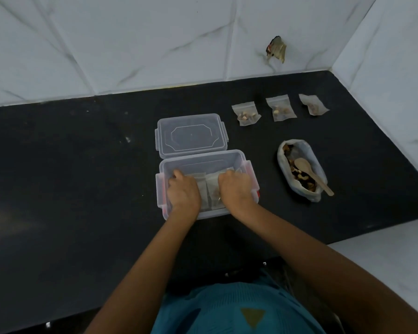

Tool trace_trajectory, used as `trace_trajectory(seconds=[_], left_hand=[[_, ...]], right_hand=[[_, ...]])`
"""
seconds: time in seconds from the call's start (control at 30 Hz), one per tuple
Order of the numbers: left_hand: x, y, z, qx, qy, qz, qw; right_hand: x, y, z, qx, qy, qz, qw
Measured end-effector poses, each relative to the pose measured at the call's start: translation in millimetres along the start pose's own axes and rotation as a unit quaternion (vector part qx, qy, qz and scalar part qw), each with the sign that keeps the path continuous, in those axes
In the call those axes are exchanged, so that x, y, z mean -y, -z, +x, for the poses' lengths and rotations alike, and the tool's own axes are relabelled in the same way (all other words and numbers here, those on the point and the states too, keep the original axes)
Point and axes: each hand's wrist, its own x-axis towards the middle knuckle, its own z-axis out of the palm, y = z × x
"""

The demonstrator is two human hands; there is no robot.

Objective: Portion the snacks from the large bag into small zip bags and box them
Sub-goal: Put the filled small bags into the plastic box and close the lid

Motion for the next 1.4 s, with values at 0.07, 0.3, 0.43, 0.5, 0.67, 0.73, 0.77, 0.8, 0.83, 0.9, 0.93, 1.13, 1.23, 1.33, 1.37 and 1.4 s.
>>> trace_trajectory(seconds=[0.07,0.3,0.43,0.5,0.67,0.73,0.77,0.8,0.83,0.9,0.93,1.13,1.23,1.33,1.37,1.4], left_hand=[[-1,1,4,-0.031,-0.013,0.008,0.999],[-17,41,2,-0.101,-0.016,-0.147,0.984],[-40,57,11,-0.111,-0.048,-0.245,0.962],[-56,65,20,-0.098,-0.052,-0.289,0.951],[-98,68,66,-0.06,-0.048,-0.386,0.92],[-113,66,90,-0.054,-0.039,-0.412,0.909],[-119,65,102,-0.053,-0.033,-0.423,0.904],[-125,65,113,-0.049,-0.027,-0.435,0.899],[-131,65,123,-0.046,-0.02,-0.444,0.895],[-141,66,143,-0.034,0.001,-0.455,0.89],[-145,65,151,-0.026,0.015,-0.459,0.888],[-172,53,189,0.016,0.103,-0.45,0.887],[-181,48,201,0.006,0.116,-0.42,0.9],[-186,44,208,-0.003,0.127,-0.42,0.898],[-187,42,212,-0.001,0.131,-0.439,0.889],[-188,41,214,0.003,0.136,-0.461,0.877]], right_hand=[[-3,-1,0,-0.004,-0.001,-0.01,1.0],[-30,24,9,-0.038,-0.045,0.108,0.992],[-61,41,21,-0.076,-0.068,0.164,0.981],[-81,48,29,-0.082,-0.089,0.177,0.977],[-135,49,59,-0.119,-0.14,0.266,0.946],[-158,48,78,-0.122,-0.163,0.307,0.93],[-169,46,88,-0.119,-0.17,0.324,0.923],[-181,46,99,-0.116,-0.177,0.339,0.917],[-192,45,109,-0.114,-0.184,0.35,0.911],[-211,41,131,-0.112,-0.197,0.364,0.903],[-217,38,139,-0.115,-0.204,0.368,0.9],[-250,21,184,-0.126,-0.227,0.331,0.907],[-261,15,202,-0.111,-0.24,0.35,0.899],[-266,12,212,-0.081,-0.267,0.354,0.893],[-268,10,215,-0.076,-0.273,0.348,0.893],[-268,9,217,-0.073,-0.277,0.343,0.895]])
